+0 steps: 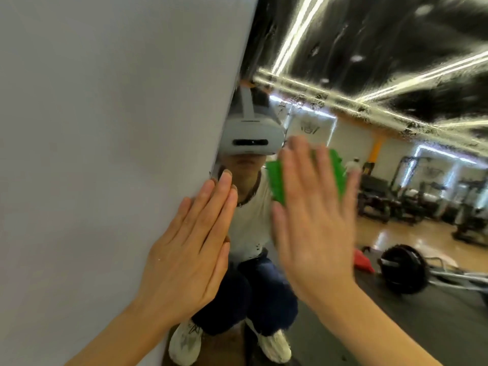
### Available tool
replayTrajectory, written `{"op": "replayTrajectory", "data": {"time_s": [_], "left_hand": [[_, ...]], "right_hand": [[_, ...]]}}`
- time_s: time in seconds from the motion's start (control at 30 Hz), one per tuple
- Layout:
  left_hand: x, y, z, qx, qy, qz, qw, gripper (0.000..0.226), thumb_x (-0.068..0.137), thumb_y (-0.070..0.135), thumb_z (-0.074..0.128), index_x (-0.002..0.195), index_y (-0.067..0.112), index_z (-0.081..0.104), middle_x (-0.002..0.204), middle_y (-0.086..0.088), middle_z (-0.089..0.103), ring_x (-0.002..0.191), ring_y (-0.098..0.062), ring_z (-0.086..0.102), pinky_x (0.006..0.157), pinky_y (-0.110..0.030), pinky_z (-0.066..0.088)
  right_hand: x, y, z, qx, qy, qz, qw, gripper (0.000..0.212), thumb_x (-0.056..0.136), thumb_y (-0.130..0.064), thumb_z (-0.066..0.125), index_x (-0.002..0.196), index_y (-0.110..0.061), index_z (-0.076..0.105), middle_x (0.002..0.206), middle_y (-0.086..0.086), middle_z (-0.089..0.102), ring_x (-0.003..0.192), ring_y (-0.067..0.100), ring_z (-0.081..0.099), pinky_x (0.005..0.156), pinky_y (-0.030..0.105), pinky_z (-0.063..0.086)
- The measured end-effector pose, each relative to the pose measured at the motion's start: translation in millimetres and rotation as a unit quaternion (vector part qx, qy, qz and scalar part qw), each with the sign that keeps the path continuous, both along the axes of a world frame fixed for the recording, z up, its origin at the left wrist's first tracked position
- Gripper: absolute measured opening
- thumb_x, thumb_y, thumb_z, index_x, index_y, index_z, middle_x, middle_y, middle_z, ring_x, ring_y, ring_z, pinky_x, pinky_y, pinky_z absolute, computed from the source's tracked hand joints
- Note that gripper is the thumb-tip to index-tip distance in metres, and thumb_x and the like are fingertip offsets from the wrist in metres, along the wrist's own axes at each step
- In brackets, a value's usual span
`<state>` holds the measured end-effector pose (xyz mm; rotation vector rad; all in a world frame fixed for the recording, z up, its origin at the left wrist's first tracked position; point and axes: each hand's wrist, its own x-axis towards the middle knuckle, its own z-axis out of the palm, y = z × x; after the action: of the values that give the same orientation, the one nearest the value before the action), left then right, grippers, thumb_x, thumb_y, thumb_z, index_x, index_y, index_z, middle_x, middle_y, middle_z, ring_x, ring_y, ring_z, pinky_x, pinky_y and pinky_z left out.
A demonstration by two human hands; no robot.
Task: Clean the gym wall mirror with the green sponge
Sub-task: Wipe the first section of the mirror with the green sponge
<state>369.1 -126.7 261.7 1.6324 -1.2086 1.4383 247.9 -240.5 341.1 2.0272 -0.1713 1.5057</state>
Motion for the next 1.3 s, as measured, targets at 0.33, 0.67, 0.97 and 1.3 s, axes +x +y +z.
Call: {"op": "replayTrajectory", "data": {"time_s": [0.33, 0.67, 0.97, 1.3], "left_hand": [[10, 25, -9, 0.015, 0.024, -0.019, 0.999, 0.070, 0.100, 0.022, 0.036, 0.162, 0.008, 0.007, 0.171, 0.001, -0.006, 0.157, -0.018, 0.000, 0.127, -0.032, -0.001], [18, 20, -12, 0.012, -0.002, -0.003, 1.000, 0.059, 0.109, 0.031, 0.018, 0.162, 0.011, 0.002, 0.170, 0.002, -0.008, 0.157, -0.016, -0.001, 0.127, -0.031, -0.002], [18, 18, -12, 0.008, 0.004, 0.013, 1.000, 0.066, 0.100, 0.025, 0.036, 0.159, 0.005, 0.014, 0.169, 0.002, -0.011, 0.157, -0.016, -0.001, 0.127, -0.032, 0.000], [24, 34, -18, -0.009, 0.021, -0.013, 1.000, 0.068, 0.102, 0.022, 0.035, 0.161, 0.008, 0.005, 0.169, 0.005, -0.015, 0.157, -0.016, -0.004, 0.127, -0.032, -0.003]], "right_hand": [[-64, -48, -25, 0.051, 0.026, -0.031, 0.998, 0.058, 0.110, -0.036, 0.019, 0.161, -0.015, 0.004, 0.166, 0.002, 0.010, 0.156, 0.019, -0.005, 0.125, 0.046, -0.008], [26, 16, 16, 0.003, -0.049, 0.057, 0.997, 0.052, 0.108, -0.023, 0.031, 0.157, -0.007, 0.023, 0.164, 0.012, 0.024, 0.153, 0.024, 0.010, 0.123, 0.047, -0.006], [-16, -11, -81, -0.131, 0.142, -0.024, 0.981, 0.067, 0.102, -0.027, 0.036, 0.161, -0.013, 0.008, 0.169, 0.003, -0.002, 0.156, 0.021, -0.004, 0.124, 0.047, -0.009], [-6, 1, -104, -0.065, 0.119, -0.017, 0.991, 0.064, 0.104, -0.027, 0.032, 0.161, -0.014, 0.007, 0.169, 0.003, -0.002, 0.156, 0.022, -0.003, 0.124, 0.048, -0.008]]}}
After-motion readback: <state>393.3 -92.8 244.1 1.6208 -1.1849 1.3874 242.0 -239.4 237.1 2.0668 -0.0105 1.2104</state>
